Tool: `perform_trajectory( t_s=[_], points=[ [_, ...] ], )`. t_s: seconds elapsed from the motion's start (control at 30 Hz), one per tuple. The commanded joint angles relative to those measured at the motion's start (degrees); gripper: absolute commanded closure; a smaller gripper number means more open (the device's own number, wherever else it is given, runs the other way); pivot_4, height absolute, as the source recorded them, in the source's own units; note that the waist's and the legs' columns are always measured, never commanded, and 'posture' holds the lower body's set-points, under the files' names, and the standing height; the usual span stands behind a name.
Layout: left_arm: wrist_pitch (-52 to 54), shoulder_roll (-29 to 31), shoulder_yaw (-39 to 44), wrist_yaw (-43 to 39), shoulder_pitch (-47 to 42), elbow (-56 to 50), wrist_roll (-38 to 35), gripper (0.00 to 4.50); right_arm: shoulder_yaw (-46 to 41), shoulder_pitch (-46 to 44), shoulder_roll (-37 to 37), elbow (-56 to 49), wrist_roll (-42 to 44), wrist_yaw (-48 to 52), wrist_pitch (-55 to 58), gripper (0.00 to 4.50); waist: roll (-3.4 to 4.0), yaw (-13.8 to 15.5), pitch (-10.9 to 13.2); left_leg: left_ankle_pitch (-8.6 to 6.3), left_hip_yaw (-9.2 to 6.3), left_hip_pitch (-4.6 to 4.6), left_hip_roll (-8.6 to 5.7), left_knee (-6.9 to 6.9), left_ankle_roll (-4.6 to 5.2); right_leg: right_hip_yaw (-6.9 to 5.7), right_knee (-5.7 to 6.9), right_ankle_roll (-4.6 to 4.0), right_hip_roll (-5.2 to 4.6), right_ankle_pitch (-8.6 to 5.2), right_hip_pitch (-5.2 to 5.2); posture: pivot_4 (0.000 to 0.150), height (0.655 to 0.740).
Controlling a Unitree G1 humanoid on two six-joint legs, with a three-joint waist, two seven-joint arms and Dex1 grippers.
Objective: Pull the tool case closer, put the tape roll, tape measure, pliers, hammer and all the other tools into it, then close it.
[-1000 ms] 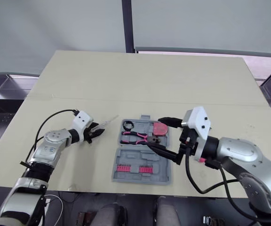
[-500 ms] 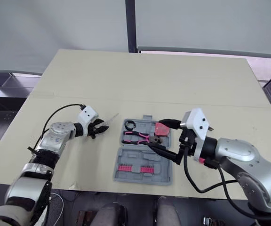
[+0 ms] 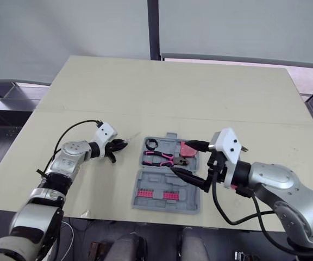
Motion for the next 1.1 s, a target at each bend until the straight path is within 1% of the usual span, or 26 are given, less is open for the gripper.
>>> perform_trajectory(
  t_s=[0.03,0.13,0.23,0.33,0.4,0.47,0.53,0.7,0.83,0.93,1.1],
  points=[
    [-0.21,1.84,1.26,-0.38,0.53,-1.95,-0.33,4.42,-2.23,0.5,-0.74,-2.25,0.34,0.02,-0.93,0.0,0.0,-0.01,0.0,0.0,0.0,0.0,0.0,0.0,0.0,0.0,0.0,0.0,0.0,0.0,0.0,0.15,0.74],
    [-1.08,5.28,1.41,-2.27,0.24,-6.37,0.03,4.42,-3.56,2.12,-1.61,-2.81,0.48,0.32,-0.74,0.0,-0.01,-0.44,0.01,0.0,-0.03,-0.04,0.03,-0.01,0.0,0.0,0.0,0.0,0.02,0.0,-0.02,0.15,0.74],
    [-1.22,9.95,0.74,-7.39,0.14,-14.28,-0.37,4.42,-7.13,6.14,-3.13,-3.53,1.4,1.21,-0.31,0.0,-0.01,-0.5,0.02,0.0,-0.06,-0.1,0.04,-0.02,0.0,-0.02,-0.04,0.0,0.02,0.0,-0.04,0.15,0.74],
    [5.34,13.46,-1.41,-16.76,1.48,-26.33,-3.79,4.42,-10.84,12.32,-5.23,-4.27,1.24,3.48,-0.47,0.0,0.0,-0.25,0.02,0.0,-0.11,-0.14,0.02,-0.03,0.01,-0.04,-0.11,0.0,0.0,0.0,-0.01,0.15,0.74],
    [10.83,15.09,-4.52,-22.85,2.66,-35.43,-5.83,4.42,-12.86,16.39,-6.41,-4.47,0.54,5.27,-1.01,0.0,0.0,0.18,0.01,-0.01,-0.18,-0.13,-0.1,-0.02,0.02,-0.06,-0.15,0.05,0.0,0.03,0.07,0.15,0.74],
    [14.69,15.82,-8.57,-26.51,2.79,-42.5,-5.36,4.42,-14.44,19.3,-6.94,-4.31,0.1,6.29,-1.49,0.0,0.02,0.37,0.01,-0.02,-0.19,-0.1,-0.13,-0.02,0.09,-0.01,-0.25,0.14,0.02,0.08,0.18,0.15,0.74],
    [17.94,15.33,-11.56,-27.1,1.82,-45.83,-3.71,4.42,-15.13,20.76,-7.1,-4.12,-0.34,6.73,-1.93,0.0,0.02,0.64,0.01,0.02,-0.19,-0.11,-0.19,0.0,0.17,0.03,-0.27,0.21,0.06,0.11,0.19,0.15,0.74],
    [25.65,10.71,-18.69,-26.37,-1.71,-49.66,-1.04,4.42,-14.81,23.67,-5.8,-4.67,-2.1,6.18,-3.27,0.0,0.02,0.73,0.01,0.05,-0.18,-0.08,-0.25,0.01,0.22,0.14,-0.27,0.22,0.16,0.12,0.17,0.15,0.74],
    [28.55,8.14,-23.72,-26.31,-3.28,-49.18,1.57,4.42,-14.19,24.66,-5.05,-5.57,-2.67,5.14,-3.52,0.0,0.02,0.7,0.01,0.04,-0.17,-0.09,-0.25,-0.01,0.22,0.15,-0.26,0.23,0.17,0.12,0.16,0.15,0.74],
    [31.14,6.45,-25.98,-25.91,-4.42,-48.3,2.99,4.42,-14.31,25.46,-4.41,-6.39,-2.76,4.51,-3.38,0.0,0.02,0.86,0.01,0.05,-0.19,-0.09,-0.26,0.0,0.24,0.14,-0.26,0.23,0.16,0.12,0.17,0.15,0.74],
    [30.96,4.97,-28.93,-25.97,-5.42,-47.66,5.01,4.42,-15.27,27.73,-3.52,-7.31,-3.23,3.81,-3.39,0.0,0.03,0.87,0.01,0.05,-0.2,-0.11,-0.27,0.0,0.25,0.14,-0.26,0.23,0.13,0.12,0.17,0.15,0.74]
  ],
)
